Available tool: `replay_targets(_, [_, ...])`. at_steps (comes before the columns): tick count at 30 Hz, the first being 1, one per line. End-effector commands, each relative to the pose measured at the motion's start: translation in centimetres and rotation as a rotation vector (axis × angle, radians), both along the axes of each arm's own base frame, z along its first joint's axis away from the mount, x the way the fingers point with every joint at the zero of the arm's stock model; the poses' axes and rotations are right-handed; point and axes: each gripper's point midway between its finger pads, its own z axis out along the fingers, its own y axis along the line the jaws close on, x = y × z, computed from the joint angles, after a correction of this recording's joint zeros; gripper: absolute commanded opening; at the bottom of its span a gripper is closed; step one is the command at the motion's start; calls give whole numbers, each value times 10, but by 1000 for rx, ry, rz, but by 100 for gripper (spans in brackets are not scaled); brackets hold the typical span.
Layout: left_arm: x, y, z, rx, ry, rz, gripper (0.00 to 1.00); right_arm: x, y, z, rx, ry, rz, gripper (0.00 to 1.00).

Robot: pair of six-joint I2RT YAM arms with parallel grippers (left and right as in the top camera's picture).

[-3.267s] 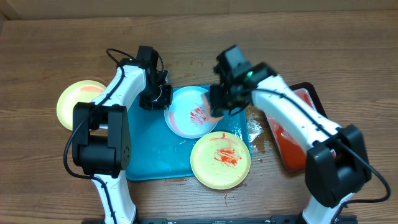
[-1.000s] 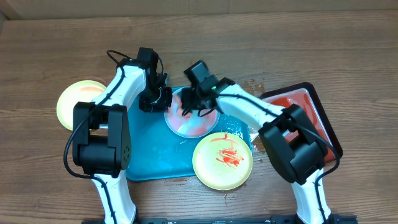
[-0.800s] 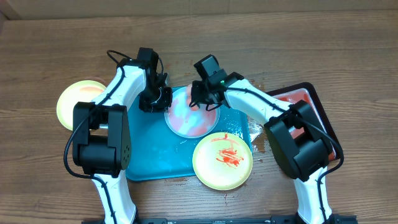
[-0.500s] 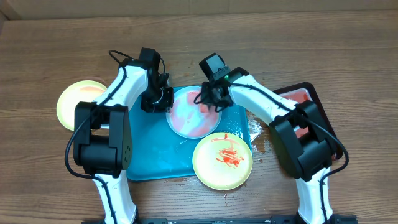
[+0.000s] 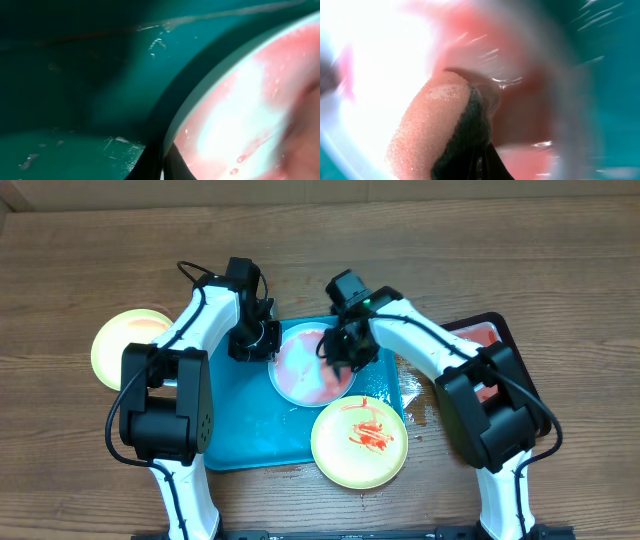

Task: Clean dirty plates on tray and stack at the side
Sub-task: 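Scrub the light-blue plate with the sponge while the left gripper holds it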

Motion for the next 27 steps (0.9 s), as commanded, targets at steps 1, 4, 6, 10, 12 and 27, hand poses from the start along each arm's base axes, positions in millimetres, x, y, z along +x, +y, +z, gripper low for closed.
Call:
replay_targets(1, [-4, 4, -11, 19, 33, 28, 4, -59, 46, -6, 156, 173, 147, 4])
replay_targets(4, [-4, 4, -11, 19, 32, 28, 5, -66, 55, -3, 182, 182, 168, 4])
replay_targets(6, [-4, 4, -11, 19, 32, 28, 4, -65, 58, -3, 190, 175, 168, 4])
replay_targets(10, [-4, 4, -11, 18, 33, 27, 5, -50, 64, -2, 207, 135, 117, 4])
replay_targets(12, [-4, 4, -11, 19, 34, 30, 5, -35, 62, -5, 184, 87, 63, 4])
replay_targets(27, [-7, 4, -11, 21, 47, 30, 5, 17, -81, -29, -392, -77, -242, 4])
